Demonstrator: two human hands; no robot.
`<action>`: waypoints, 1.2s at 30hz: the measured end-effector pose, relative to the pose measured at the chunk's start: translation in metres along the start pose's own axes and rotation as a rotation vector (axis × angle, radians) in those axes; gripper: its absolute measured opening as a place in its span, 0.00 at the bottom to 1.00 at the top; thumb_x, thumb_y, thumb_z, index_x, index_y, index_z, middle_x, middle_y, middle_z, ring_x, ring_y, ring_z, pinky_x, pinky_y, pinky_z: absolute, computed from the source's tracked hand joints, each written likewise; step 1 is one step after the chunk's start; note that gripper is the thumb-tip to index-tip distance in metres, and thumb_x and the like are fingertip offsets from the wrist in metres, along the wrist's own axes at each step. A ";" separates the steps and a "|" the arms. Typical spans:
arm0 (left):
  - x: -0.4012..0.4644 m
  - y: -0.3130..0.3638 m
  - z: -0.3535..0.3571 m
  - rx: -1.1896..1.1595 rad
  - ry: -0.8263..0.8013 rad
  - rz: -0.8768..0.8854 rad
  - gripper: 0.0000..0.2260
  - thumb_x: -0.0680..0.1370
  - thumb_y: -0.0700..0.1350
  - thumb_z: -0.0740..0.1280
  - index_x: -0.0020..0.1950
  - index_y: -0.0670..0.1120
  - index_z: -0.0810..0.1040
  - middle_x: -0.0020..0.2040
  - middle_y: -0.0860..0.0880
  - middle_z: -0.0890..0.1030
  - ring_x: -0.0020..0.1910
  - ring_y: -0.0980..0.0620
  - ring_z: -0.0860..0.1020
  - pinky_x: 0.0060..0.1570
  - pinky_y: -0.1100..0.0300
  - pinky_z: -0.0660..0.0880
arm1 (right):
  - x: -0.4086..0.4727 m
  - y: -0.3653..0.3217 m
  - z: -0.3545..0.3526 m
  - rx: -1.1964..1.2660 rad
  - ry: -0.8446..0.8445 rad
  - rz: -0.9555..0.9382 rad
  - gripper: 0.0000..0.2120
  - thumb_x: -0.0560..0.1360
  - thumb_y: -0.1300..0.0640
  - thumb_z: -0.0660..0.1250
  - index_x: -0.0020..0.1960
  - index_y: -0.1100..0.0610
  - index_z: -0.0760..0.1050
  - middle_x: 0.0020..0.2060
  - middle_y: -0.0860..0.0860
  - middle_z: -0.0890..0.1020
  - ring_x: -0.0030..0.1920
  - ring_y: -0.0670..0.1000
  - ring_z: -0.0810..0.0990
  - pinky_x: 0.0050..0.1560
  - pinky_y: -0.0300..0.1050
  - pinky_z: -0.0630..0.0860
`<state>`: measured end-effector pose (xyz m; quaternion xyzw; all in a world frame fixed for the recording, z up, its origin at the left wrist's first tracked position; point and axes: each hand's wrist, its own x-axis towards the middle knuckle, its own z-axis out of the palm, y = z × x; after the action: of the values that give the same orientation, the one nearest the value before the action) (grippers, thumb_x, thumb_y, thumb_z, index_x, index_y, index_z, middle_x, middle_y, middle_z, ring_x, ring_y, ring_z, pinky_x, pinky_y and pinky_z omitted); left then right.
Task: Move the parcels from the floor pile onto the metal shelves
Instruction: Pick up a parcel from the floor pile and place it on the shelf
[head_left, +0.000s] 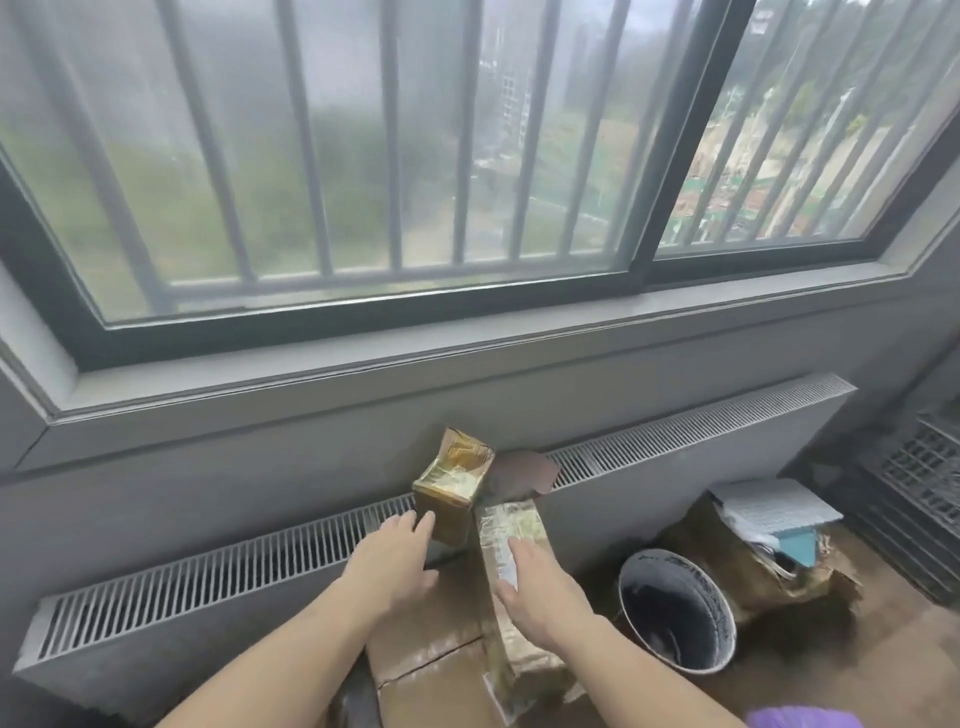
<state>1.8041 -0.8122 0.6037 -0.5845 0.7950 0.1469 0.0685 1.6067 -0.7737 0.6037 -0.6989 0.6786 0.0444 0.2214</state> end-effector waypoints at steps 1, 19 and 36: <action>0.014 0.005 0.002 -0.009 0.012 -0.011 0.35 0.80 0.55 0.62 0.81 0.46 0.50 0.78 0.45 0.59 0.76 0.45 0.59 0.72 0.52 0.62 | 0.016 0.008 0.000 0.012 -0.015 -0.002 0.26 0.83 0.46 0.53 0.77 0.57 0.56 0.74 0.55 0.64 0.74 0.55 0.62 0.73 0.50 0.57; 0.177 0.019 0.044 -0.065 0.163 -0.293 0.54 0.69 0.65 0.70 0.79 0.39 0.43 0.70 0.41 0.66 0.67 0.42 0.68 0.69 0.51 0.64 | 0.142 0.033 0.001 0.193 -0.033 -0.089 0.27 0.84 0.48 0.48 0.81 0.51 0.44 0.79 0.46 0.50 0.78 0.45 0.50 0.74 0.40 0.53; 0.105 -0.056 0.049 0.667 0.528 0.374 0.22 0.82 0.37 0.46 0.75 0.41 0.66 0.62 0.42 0.72 0.61 0.40 0.71 0.67 0.46 0.65 | 0.148 -0.045 -0.020 0.813 0.122 0.202 0.22 0.82 0.40 0.52 0.68 0.49 0.71 0.61 0.46 0.79 0.65 0.52 0.74 0.58 0.43 0.67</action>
<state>1.8217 -0.9076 0.5192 -0.3946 0.8808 -0.2609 0.0202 1.6569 -0.9199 0.5793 -0.4858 0.7179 -0.2470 0.4332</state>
